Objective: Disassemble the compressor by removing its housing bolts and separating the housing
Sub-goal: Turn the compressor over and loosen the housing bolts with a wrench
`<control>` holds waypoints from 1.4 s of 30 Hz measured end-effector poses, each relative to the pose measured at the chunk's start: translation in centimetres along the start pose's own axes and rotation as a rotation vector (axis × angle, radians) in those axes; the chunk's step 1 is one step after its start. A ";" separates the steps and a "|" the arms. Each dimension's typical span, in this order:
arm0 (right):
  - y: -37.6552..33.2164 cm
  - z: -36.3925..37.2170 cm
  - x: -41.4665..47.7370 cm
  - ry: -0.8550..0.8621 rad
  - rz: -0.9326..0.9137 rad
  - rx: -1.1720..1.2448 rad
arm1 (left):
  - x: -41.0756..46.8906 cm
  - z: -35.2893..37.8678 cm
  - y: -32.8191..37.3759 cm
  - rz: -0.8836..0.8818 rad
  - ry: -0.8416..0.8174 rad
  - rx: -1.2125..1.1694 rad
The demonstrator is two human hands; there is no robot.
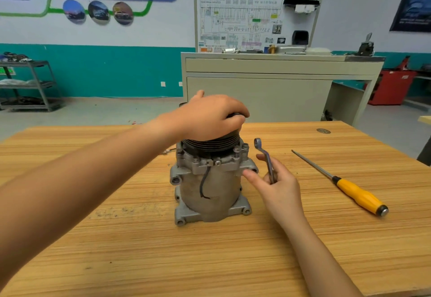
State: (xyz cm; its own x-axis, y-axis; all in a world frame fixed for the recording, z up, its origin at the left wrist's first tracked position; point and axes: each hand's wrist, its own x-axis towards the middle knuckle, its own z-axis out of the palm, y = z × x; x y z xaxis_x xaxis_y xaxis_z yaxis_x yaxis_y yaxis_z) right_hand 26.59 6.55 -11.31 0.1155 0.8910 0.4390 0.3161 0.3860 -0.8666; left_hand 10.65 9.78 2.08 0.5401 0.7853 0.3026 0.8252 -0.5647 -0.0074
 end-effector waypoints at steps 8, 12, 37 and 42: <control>-3.5 -4.4 2.3 -0.130 -0.122 -0.408 | 2.4 0.1 1.4 -0.257 -0.066 0.059; -6.1 -5.2 1.9 -0.193 -0.319 -0.789 | 2.0 -0.5 0.2 -0.302 0.005 0.035; -12.8 -3.4 2.4 -0.501 -0.368 -1.605 | 2.2 0.6 0.2 -0.397 0.016 0.035; -11.7 -1.9 1.1 -0.462 -0.396 -1.602 | 2.2 0.8 0.3 -0.400 0.051 0.045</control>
State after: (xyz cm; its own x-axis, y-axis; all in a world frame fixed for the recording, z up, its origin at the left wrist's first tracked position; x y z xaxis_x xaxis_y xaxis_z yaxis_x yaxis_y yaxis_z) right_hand 24.82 2.54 -0.19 -0.3660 0.9083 0.2028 0.8455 0.2334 0.4803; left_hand 12.20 11.50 2.01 0.1672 0.9266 0.3369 0.9756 -0.2047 0.0790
